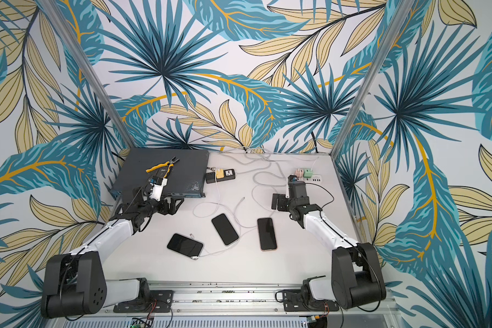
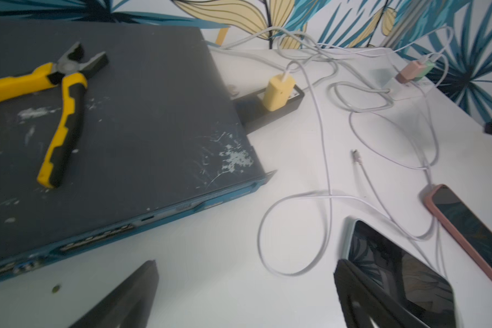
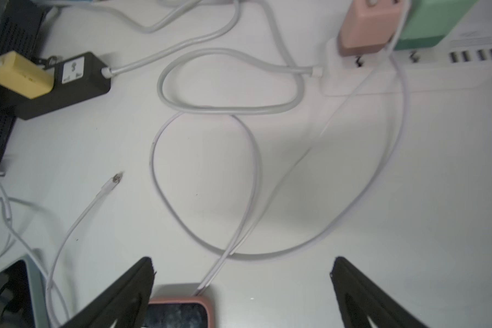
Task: Unplug the charging cable from the phone
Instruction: Reset both arms
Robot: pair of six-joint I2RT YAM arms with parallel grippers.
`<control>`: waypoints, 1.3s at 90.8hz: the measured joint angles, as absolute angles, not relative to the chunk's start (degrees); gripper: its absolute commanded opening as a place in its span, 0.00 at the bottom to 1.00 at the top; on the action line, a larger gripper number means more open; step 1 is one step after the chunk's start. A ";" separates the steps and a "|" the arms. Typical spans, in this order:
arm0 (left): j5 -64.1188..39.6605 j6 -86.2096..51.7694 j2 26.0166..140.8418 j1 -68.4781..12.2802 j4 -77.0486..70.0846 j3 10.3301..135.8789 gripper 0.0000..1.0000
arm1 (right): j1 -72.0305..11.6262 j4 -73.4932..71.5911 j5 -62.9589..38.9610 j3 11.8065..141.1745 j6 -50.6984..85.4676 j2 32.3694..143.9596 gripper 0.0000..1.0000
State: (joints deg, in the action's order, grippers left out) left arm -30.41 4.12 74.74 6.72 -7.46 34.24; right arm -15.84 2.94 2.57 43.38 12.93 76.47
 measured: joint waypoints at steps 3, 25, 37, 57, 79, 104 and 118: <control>-28.95 3.46 74.81 6.92 -10.63 32.16 1.00 | -14.66 -0.16 3.31 41.60 12.23 75.29 1.00; -19.70 0.30 79.11 7.18 -36.18 20.08 1.00 | -8.25 -24.97 7.49 27.81 7.07 73.10 1.00; -15.99 -1.23 82.21 7.20 -48.80 16.80 1.00 | -5.30 -36.84 6.39 24.03 4.71 76.16 1.00; -9.28 -2.13 91.24 5.74 -68.07 10.94 1.00 | -1.43 -49.23 3.84 23.83 2.11 80.51 1.00; -3.25 -2.42 91.83 4.29 -73.47 10.98 1.00 | 1.30 -60.73 0.08 18.74 2.13 84.42 1.00; -2.24 -2.44 91.85 4.29 -75.66 10.98 1.00 | 1.30 -76.42 -2.04 10.20 1.98 87.29 1.00; -2.13 -2.44 91.85 4.29 -75.70 10.98 1.00 | 1.30 -82.56 -2.90 8.45 1.89 87.50 1.00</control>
State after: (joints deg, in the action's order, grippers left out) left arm -2.13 -2.44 91.85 4.29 -75.70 10.98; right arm 1.30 -82.56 -2.90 8.45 1.89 87.50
